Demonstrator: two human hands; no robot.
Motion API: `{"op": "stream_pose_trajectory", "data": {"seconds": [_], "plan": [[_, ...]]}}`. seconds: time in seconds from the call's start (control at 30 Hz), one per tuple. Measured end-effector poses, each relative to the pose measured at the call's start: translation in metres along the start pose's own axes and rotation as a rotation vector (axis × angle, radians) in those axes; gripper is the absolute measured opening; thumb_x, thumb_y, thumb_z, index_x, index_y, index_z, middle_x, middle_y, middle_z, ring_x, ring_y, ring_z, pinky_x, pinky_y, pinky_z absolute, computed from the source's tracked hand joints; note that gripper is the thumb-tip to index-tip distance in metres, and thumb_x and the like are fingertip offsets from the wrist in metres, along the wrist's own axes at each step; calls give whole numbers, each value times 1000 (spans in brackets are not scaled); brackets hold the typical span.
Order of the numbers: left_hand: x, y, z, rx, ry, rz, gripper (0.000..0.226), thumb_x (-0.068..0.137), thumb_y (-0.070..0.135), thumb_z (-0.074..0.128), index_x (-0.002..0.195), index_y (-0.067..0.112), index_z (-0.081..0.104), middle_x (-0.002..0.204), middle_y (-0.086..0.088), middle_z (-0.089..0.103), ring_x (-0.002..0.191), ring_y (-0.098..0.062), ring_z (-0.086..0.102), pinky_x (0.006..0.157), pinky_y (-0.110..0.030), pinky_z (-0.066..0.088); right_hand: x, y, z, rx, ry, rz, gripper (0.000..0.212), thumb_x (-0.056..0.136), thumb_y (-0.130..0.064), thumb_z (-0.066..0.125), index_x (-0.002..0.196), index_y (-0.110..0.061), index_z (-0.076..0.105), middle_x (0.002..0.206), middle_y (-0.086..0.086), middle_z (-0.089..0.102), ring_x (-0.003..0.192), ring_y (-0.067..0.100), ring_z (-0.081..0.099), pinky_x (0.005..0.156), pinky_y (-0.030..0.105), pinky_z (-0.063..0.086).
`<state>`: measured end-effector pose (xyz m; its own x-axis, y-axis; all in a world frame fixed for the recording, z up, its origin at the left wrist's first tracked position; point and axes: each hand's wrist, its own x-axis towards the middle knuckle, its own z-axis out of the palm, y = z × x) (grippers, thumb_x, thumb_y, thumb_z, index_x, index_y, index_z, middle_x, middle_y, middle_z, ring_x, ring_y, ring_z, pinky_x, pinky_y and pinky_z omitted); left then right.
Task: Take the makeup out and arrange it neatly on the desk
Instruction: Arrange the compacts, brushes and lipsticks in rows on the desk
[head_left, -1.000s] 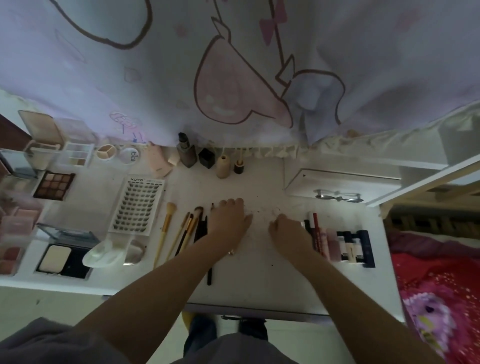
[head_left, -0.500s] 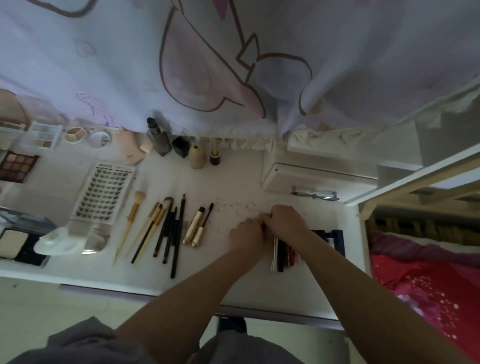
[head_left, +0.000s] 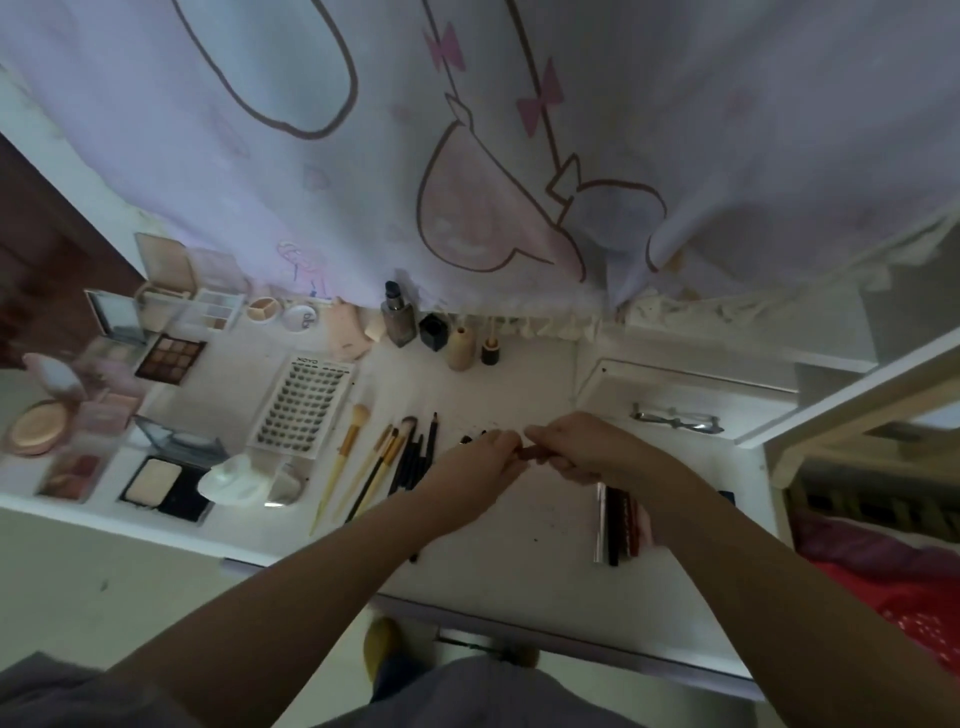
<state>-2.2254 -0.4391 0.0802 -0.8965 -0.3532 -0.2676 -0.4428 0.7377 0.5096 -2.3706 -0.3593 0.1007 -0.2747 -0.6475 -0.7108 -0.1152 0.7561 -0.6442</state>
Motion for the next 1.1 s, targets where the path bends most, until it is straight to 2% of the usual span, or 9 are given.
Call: {"op": "stream_pose_trajectory", "data": {"seconds": [0.23,0.33,0.43,0.57,0.7,0.77,0.87,1.0,1.1], "plan": [[-17,-9,-27,-103,9,26,28,101,31,37,106,9,54,81,-2,51,73,-17,47,60,-29,30,-29,-23,15,-61,111,-299,22,97,-27,50,81,-12,50,63,1,55,50,10,47,47,21,38],[-21,-9,-35,-36,22,58,26,100,31,38,103,11,54,83,-1,53,72,-15,46,62,-28,31,-37,-26,14,-119,84,-246,27,97,-35,48,90,-11,58,66,-3,59,54,8,51,47,19,40],[-25,-9,-41,42,48,86,28,100,33,37,106,13,55,87,-2,57,72,-13,45,62,-28,31,-40,-30,12,-107,40,-176,38,97,-41,45,87,-10,64,58,-2,52,46,7,43,45,18,34],[-25,-10,-45,12,83,73,28,100,35,38,101,13,55,84,-3,58,73,-17,51,62,-29,35,-42,-32,11,-50,39,-246,18,97,-26,50,97,-14,63,67,-4,55,59,7,49,51,19,41],[-24,-11,-48,64,113,73,28,99,36,38,102,15,56,83,-1,57,71,-15,50,64,-32,40,-44,-34,11,-9,28,-181,35,97,-41,45,89,-13,65,59,-3,52,47,6,44,46,18,34],[-24,-10,-48,67,107,68,28,99,36,38,104,15,56,87,-4,59,72,-16,50,66,-33,42,-43,-34,11,0,24,-208,30,98,-33,47,86,-12,63,60,-2,48,48,7,40,47,19,32],[-22,-10,-50,64,99,56,29,99,36,38,103,14,56,86,-3,58,75,-18,53,68,-34,43,-45,-35,7,19,15,-229,14,96,-25,51,93,-16,63,68,-4,57,60,7,50,50,18,40],[-21,-6,-52,99,97,72,29,99,37,38,103,14,56,84,0,53,74,-17,50,67,-32,41,-46,-35,5,31,28,-174,34,97,-39,46,87,-13,66,59,-2,54,47,6,45,45,18,34],[-21,-5,-52,96,109,58,30,99,37,38,101,13,56,82,1,51,72,-17,51,66,-33,42,-47,-36,4,12,44,-215,17,98,-25,49,94,-14,62,69,-2,56,57,6,49,50,18,39]]}}
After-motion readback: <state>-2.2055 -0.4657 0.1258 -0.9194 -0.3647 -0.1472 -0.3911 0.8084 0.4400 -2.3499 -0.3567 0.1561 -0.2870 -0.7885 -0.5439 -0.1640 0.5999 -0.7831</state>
